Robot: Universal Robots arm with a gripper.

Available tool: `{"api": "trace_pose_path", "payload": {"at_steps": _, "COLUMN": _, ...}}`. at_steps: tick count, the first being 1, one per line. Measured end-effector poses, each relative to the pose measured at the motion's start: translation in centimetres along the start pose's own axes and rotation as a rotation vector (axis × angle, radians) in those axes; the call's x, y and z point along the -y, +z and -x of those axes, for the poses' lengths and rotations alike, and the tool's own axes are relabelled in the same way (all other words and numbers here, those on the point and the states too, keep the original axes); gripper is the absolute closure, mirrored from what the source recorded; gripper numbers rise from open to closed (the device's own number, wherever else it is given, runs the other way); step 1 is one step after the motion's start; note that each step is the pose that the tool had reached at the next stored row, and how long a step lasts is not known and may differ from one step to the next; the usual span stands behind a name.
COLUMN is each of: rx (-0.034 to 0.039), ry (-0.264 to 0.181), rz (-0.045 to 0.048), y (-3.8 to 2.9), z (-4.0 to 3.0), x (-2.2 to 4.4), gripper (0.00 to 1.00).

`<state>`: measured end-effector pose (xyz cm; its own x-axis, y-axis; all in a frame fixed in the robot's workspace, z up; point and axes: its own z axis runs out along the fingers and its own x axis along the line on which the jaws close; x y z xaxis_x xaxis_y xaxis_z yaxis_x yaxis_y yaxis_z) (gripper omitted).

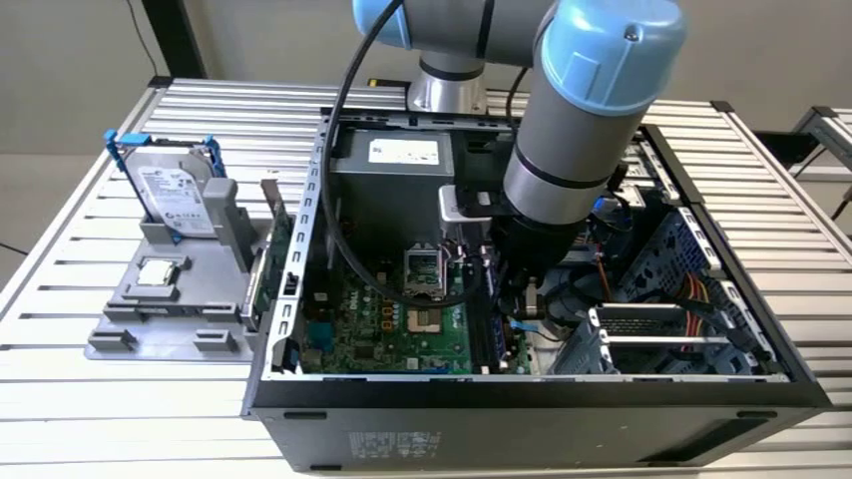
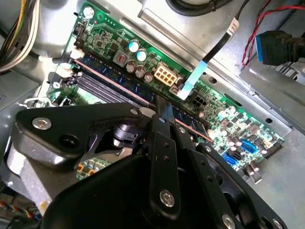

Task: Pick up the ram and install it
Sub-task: 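Press down the ram until it locks into place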

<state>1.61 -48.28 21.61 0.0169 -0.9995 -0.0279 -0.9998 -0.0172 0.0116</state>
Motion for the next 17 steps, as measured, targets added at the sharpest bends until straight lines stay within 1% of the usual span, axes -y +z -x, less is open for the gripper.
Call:
{"api": "trace_pose_path", "payload": {"at_steps": 2, "rx": -0.0006, "ry": 0.0, "rz": 0.0002, "y": -0.07, "z": 0.02, "x": 0.0, "gripper": 1.0}}
{"api": "trace_pose_path", "payload": {"at_steps": 3, "rx": -0.0063, "ry": 0.0, "rz": 0.0017, "y": -0.4, "z": 0.11, "x": 0.02, "gripper": 1.0}}
{"api": "trace_pose_path", "payload": {"at_steps": 4, "rx": -0.0176, "ry": 0.001, "rz": 0.0044, "y": -0.91, "z": 0.23, "x": 0.04, "gripper": 1.0}}
{"api": "trace_pose_path", "payload": {"at_steps": 5, "rx": -0.02, "ry": 0.001, "rz": 0.0053, "y": -1.01, "z": 0.21, "x": 0.03, "gripper": 1.0}}
{"api": "trace_pose_path", "payload": {"at_steps": 8, "rx": -0.0212, "ry": 0.001, "rz": 0.0056, "y": -1.06, "z": 0.18, "x": 0.02, "gripper": 1.0}}
{"api": "trace_pose_path", "payload": {"at_steps": 17, "rx": -0.021, "ry": 0.001, "rz": 0.0056, "y": -1.06, "z": 0.18, "x": 0.02, "gripper": 1.0}}
